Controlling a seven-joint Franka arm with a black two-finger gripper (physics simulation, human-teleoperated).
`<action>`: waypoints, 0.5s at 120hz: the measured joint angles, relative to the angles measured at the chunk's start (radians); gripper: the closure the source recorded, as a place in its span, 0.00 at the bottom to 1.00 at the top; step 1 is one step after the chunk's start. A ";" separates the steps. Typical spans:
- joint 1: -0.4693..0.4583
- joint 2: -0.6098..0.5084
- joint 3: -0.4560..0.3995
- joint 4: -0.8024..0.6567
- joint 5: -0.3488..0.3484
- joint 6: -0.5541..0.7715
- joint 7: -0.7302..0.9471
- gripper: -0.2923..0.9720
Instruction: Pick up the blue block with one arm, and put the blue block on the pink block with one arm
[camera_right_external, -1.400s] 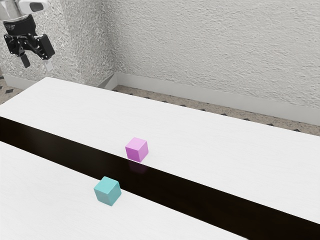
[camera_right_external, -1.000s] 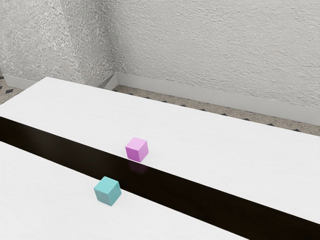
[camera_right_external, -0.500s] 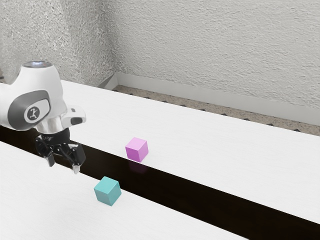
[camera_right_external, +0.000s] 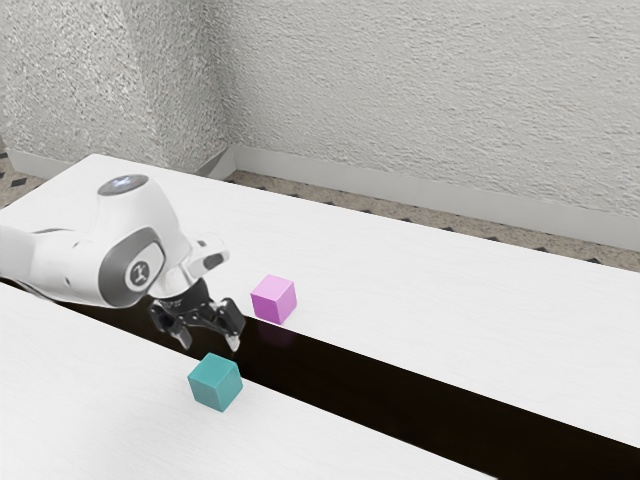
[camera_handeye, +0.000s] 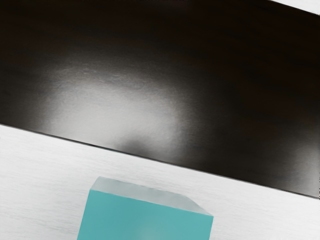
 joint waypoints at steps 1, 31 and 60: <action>0.000 0.001 -0.001 0.000 0.001 0.002 0.004 0.23; -0.006 0.049 -0.010 0.000 0.004 0.016 0.085 0.23; -0.005 0.105 -0.009 0.002 -0.013 0.022 0.127 0.23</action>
